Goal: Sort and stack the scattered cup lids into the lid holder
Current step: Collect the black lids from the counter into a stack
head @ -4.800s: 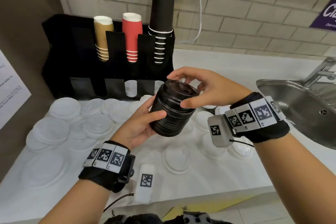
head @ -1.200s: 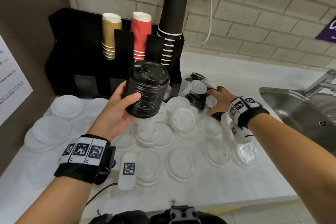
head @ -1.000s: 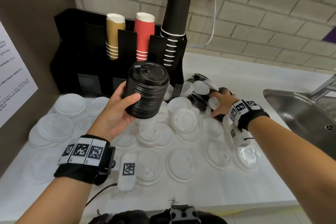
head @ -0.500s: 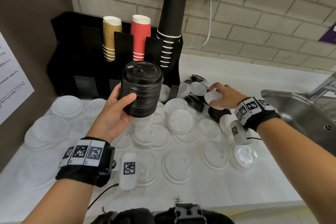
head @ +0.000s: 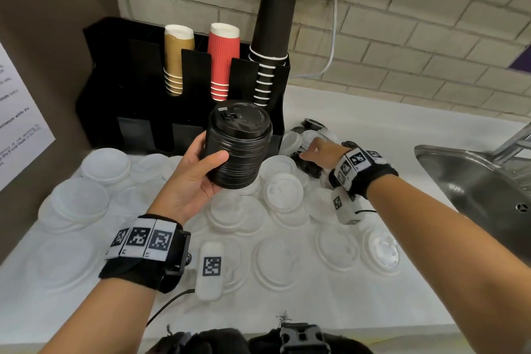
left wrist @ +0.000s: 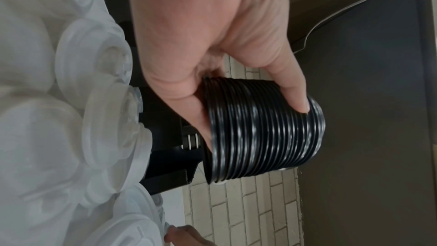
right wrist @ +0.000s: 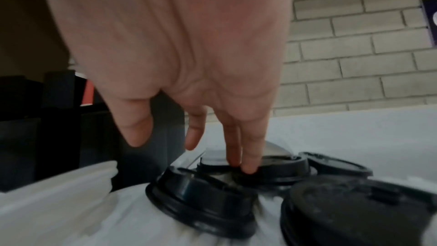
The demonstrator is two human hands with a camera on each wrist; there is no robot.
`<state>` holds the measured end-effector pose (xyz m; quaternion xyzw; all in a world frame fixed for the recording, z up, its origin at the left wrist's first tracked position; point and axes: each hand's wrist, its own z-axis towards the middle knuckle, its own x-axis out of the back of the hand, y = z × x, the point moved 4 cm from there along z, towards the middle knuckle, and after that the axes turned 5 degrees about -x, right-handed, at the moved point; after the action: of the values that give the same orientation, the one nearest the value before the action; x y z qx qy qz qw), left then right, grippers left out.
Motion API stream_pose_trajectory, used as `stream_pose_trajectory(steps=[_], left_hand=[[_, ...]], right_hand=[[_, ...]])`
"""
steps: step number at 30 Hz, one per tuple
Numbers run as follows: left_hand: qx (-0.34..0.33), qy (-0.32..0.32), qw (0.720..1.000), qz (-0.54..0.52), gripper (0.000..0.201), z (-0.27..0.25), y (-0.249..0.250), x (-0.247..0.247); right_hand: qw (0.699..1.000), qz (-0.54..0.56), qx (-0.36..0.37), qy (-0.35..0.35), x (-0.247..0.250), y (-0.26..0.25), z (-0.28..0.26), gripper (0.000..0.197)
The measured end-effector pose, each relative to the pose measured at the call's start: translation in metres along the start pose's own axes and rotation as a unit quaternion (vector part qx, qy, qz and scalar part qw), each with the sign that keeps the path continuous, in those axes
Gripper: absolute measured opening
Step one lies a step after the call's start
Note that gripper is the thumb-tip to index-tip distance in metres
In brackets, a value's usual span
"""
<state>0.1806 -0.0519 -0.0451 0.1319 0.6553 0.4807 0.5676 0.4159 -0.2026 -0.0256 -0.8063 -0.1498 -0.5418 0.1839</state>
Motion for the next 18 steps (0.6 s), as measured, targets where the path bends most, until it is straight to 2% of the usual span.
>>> stream_pose_trajectory(steps=[3, 7, 9, 11, 13, 15, 18], left_hand=[[0.009, -0.005, 1.0, 0.011, 0.098, -0.001, 0.0, -0.001], [0.013, -0.001, 1.0, -0.006, 0.11, -0.004, -0.001, 0.002], [0.014, -0.002, 1.0, -0.018, 0.111, -0.007, -0.003, 0.003], [0.014, -0.004, 1.0, -0.016, 0.103, -0.008, -0.004, 0.003], [0.012, -0.005, 1.0, -0.013, 0.098, -0.009, -0.004, 0.002], [0.01, -0.005, 1.0, -0.014, 0.097, -0.01, -0.004, 0.001], [0.007, -0.004, 1.0, -0.013, 0.098, -0.012, -0.001, 0.0]], right_hand=[[0.999, -0.032, -0.011, 0.017, -0.009, -0.01, 0.015, 0.057], [0.999, -0.031, -0.026, 0.014, -0.019, -0.006, 0.027, 0.057], [0.999, -0.027, -0.03, 0.015, -0.017, -0.001, 0.026, 0.057], [0.999, -0.023, -0.011, 0.039, -0.014, 0.004, 0.028, 0.054], [0.999, -0.023, 0.004, 0.031, -0.016, 0.006, 0.029, 0.053], [0.999, -0.031, -0.022, 0.002, -0.021, 0.007, 0.03, 0.061], [0.999, -0.028, -0.035, 0.006, -0.023, 0.005, 0.031, 0.061]])
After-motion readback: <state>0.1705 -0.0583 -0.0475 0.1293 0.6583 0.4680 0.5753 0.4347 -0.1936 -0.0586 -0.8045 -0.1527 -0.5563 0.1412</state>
